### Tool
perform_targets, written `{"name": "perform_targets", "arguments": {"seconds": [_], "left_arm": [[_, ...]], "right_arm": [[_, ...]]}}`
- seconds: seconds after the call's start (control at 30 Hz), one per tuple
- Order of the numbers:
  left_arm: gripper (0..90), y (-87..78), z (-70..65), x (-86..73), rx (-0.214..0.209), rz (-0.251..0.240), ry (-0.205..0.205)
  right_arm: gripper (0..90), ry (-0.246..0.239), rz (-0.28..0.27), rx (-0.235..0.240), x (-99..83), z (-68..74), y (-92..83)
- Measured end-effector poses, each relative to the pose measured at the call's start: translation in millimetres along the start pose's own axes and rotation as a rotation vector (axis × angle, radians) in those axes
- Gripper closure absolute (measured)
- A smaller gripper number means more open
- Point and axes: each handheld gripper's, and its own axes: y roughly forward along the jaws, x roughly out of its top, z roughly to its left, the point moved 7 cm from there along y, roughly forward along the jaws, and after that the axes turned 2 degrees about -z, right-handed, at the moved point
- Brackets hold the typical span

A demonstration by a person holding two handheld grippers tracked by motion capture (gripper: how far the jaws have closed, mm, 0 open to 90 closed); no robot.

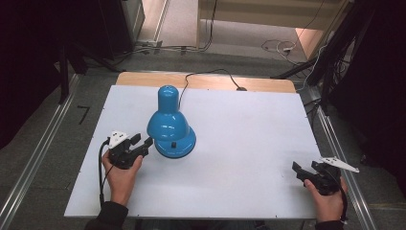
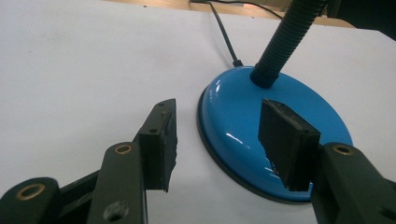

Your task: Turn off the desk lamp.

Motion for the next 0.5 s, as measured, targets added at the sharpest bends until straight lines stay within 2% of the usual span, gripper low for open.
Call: {"name": "perform_targets", "arguments": {"seconds": [0.5], "left_arm": [[41.9, -17.0, 11.8, -1.4, 0.023, -0.009, -0.003]], "right_arm": [[20.6, -0.001, 0.001, -0.002, -0.3, -0.3, -0.2]]}}
